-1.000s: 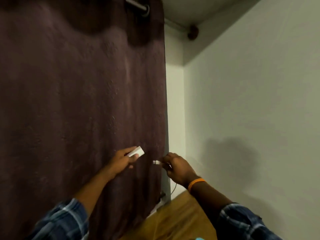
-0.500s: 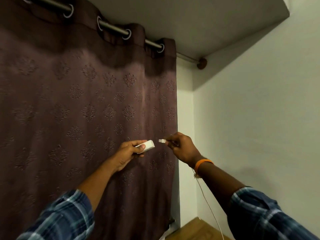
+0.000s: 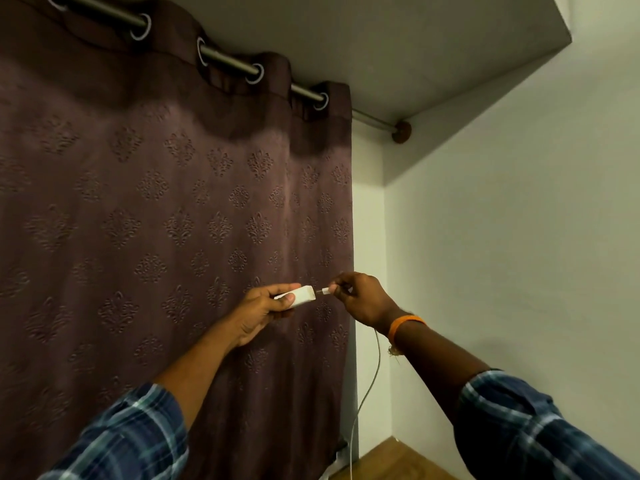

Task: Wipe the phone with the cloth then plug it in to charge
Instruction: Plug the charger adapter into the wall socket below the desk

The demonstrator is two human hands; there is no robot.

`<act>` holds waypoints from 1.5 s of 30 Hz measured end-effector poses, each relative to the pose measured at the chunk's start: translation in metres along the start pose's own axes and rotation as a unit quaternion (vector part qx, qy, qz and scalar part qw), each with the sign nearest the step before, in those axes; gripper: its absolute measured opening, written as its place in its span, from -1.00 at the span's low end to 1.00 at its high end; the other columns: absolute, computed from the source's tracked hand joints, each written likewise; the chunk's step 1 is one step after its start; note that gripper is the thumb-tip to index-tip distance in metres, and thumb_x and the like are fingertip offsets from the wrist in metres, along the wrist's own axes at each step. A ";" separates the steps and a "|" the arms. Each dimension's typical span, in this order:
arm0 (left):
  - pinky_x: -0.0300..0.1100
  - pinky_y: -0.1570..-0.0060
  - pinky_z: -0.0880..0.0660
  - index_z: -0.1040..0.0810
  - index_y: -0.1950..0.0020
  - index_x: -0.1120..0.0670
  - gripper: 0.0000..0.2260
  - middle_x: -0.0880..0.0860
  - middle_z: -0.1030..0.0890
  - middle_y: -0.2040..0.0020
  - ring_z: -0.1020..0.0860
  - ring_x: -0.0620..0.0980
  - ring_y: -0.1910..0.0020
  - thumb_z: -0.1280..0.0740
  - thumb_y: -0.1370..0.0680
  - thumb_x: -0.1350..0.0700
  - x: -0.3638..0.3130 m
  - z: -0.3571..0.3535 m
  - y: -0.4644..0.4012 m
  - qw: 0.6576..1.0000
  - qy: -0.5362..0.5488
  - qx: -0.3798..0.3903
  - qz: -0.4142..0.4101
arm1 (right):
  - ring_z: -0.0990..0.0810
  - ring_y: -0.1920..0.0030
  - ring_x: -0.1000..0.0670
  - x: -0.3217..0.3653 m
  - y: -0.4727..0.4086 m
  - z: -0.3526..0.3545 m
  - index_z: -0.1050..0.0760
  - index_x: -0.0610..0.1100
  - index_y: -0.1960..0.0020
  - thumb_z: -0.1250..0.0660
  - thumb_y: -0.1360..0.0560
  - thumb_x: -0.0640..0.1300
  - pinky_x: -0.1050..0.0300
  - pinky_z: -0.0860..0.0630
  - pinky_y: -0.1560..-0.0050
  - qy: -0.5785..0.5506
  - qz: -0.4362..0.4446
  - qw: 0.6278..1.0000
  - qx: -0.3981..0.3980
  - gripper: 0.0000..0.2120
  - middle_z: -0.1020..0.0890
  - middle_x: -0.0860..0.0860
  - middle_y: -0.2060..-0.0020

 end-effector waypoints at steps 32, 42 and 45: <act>-0.34 -0.07 -0.55 -0.69 -0.17 0.07 -0.63 0.12 -0.66 -0.24 -0.60 -0.01 -0.22 -0.54 -0.36 0.17 0.000 -0.038 0.013 0.998 0.033 0.034 -0.045 | -0.54 0.21 0.04 -0.003 0.016 0.009 -0.64 -0.19 -0.07 -0.29 -0.62 -0.08 0.31 -0.40 0.31 0.005 -0.091 0.995 0.028 -0.78 -0.63 -0.04 0.13; -0.24 -0.12 -0.57 -0.59 -0.29 0.16 -0.51 0.15 -0.64 -0.26 -0.58 0.07 -0.28 -0.54 -0.36 0.28 -0.013 -0.063 0.022 0.996 0.019 0.080 -0.037 | -0.65 0.14 -0.14 -0.016 0.046 0.017 -0.60 -0.30 -0.17 -0.39 -0.55 0.09 -0.05 -0.67 0.05 -0.268 -0.217 0.935 0.086 -0.55 -0.67 -0.25 0.00; -0.21 -0.13 -0.58 -0.57 -0.31 0.16 -0.53 0.09 -0.66 -0.24 -0.62 0.01 -0.23 -0.49 -0.42 0.37 -0.024 -0.094 0.022 0.990 0.021 0.134 -0.035 | -0.68 0.03 -0.17 -0.019 0.058 0.012 -0.55 -0.28 -0.26 -0.45 -0.51 0.07 -0.09 -0.67 -0.06 -0.377 -0.280 0.876 0.108 -0.51 -0.63 -0.28 -0.17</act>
Point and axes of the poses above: each hand's wrist, its own y-axis away from the middle knuckle, its own z-axis out of the back of the hand, x = y × z, the point moved 9 cm from there along -y, towards the middle knuckle
